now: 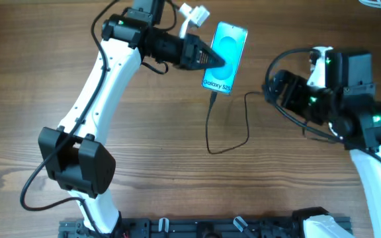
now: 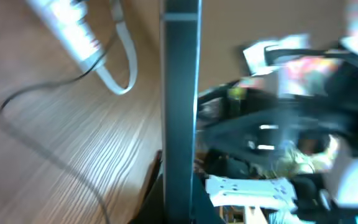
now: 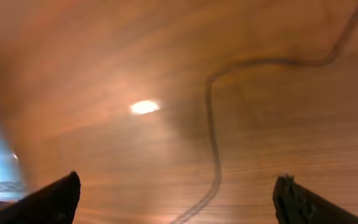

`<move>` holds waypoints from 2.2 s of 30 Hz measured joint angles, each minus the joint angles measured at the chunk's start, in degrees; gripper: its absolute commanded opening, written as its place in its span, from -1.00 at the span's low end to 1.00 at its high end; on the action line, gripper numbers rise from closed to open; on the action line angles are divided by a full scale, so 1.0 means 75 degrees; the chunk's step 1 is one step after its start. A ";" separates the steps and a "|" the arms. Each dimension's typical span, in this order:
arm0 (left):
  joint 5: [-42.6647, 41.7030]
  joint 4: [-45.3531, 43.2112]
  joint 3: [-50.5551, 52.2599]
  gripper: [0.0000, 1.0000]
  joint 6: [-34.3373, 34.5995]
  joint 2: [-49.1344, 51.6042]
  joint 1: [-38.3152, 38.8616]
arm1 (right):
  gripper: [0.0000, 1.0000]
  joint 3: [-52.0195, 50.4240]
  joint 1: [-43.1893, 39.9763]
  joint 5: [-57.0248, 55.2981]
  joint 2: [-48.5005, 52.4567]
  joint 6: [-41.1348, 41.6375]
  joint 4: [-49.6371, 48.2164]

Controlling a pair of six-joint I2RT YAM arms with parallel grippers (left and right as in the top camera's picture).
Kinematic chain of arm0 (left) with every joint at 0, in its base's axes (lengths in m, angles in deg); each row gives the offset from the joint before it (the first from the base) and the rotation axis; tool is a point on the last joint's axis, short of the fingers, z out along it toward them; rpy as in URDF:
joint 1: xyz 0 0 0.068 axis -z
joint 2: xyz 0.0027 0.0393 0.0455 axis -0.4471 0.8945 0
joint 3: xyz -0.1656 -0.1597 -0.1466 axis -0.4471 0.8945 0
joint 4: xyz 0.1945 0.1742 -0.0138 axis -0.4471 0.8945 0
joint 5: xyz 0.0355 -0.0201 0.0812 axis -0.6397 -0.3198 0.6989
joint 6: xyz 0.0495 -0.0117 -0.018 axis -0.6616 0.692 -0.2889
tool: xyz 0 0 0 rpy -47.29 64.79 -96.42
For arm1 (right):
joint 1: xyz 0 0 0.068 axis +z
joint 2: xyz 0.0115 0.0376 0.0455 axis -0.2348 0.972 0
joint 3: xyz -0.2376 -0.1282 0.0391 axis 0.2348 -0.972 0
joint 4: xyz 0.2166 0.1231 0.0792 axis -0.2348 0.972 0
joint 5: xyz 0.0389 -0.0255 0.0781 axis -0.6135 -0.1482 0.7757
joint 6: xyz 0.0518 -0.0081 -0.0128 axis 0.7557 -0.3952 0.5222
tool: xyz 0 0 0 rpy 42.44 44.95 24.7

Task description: Plug charger to phone and switch on socket

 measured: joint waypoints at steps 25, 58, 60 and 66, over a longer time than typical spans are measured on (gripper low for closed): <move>0.0490 -0.0420 0.0000 -0.92 0.0854 0.0000 -0.0691 | 0.95 0.0000 0.0015 0.2375 0.1585 -0.2334 0.0533; 0.4299 0.0507 0.0000 -0.92 0.3826 0.0000 -0.0131 | -0.60 -0.0003 0.2460 0.2311 0.2299 -0.0597 -0.2349; 0.4243 0.0507 0.0000 -0.92 0.3800 0.0000 -0.0131 | -0.60 -0.0003 0.2460 0.2317 0.2299 -0.0554 -0.2349; 0.4159 0.0530 0.0000 -0.92 0.3800 0.0000 -0.0102 | -0.64 -0.0003 0.2460 0.2343 0.2299 -0.0428 -0.2349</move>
